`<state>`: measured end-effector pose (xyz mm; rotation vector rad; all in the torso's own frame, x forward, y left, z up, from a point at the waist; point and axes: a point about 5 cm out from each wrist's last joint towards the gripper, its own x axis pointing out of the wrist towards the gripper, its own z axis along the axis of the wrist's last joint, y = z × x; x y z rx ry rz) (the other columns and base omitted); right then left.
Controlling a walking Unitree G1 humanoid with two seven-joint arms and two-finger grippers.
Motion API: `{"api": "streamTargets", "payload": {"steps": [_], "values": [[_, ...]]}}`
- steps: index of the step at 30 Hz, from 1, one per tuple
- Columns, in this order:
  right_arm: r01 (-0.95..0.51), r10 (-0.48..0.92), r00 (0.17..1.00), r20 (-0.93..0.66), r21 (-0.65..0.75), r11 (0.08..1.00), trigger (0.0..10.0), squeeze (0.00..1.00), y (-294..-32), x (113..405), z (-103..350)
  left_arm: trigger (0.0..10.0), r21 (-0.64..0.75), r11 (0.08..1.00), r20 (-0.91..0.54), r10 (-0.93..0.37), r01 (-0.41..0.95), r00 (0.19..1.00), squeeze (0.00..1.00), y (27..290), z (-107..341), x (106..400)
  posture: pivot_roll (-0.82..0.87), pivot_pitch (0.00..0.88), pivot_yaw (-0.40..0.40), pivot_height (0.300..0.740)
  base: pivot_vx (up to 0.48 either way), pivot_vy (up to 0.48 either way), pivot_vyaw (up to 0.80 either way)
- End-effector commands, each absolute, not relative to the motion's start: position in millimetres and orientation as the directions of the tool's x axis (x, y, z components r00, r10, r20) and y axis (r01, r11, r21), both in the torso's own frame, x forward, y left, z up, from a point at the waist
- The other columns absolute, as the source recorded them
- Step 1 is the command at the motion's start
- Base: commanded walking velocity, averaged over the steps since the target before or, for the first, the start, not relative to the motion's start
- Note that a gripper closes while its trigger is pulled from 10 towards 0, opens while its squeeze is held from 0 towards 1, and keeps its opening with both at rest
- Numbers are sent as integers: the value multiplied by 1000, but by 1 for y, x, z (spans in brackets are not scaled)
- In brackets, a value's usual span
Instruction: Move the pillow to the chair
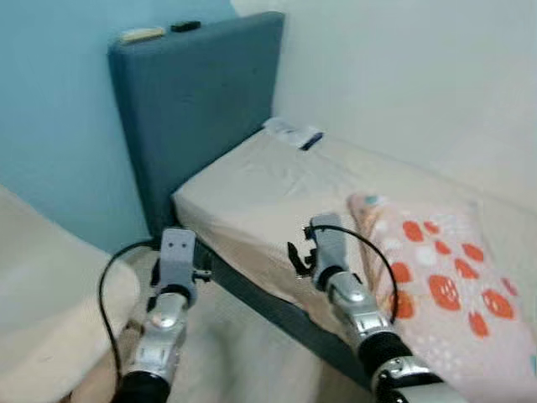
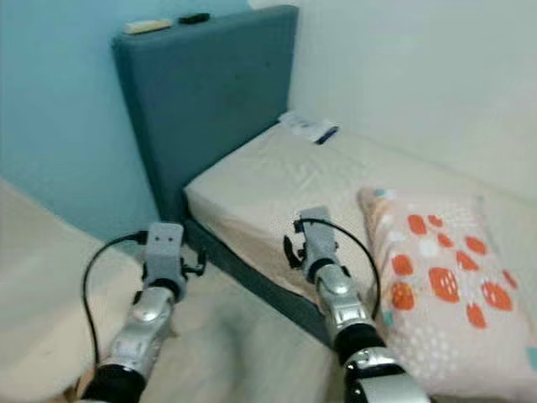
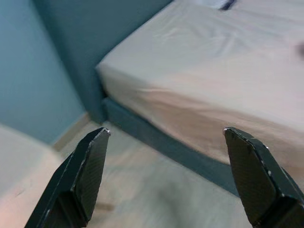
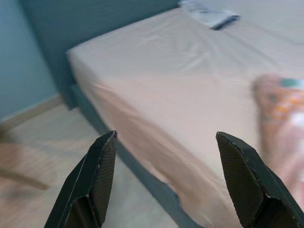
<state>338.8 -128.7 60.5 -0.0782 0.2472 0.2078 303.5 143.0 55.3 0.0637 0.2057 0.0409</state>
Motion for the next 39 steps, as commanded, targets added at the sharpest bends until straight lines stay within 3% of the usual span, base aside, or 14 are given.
{"api": "streamTargets", "payload": {"steps": [1,35,39], "values": [[-209,192,946,-261,-38,977,10000,0,-128,337,59,10000,67,997,-212,46,-32,976,0,143,53,301,-2,0,-92,740,0,0,-800],[-196,187,949,-253,-11,981,10000,0,-129,338,60,10000,69,997,-208,31,-17,978,0,141,55,305,-5,0,-85,740,0,0,-800],[-203,194,952,-237,-11,979,10000,0,-127,338,61,10000,62,998,-206,30,-18,978,0,141,54,304,-5,0,-89,740,0,0,-275]]}}
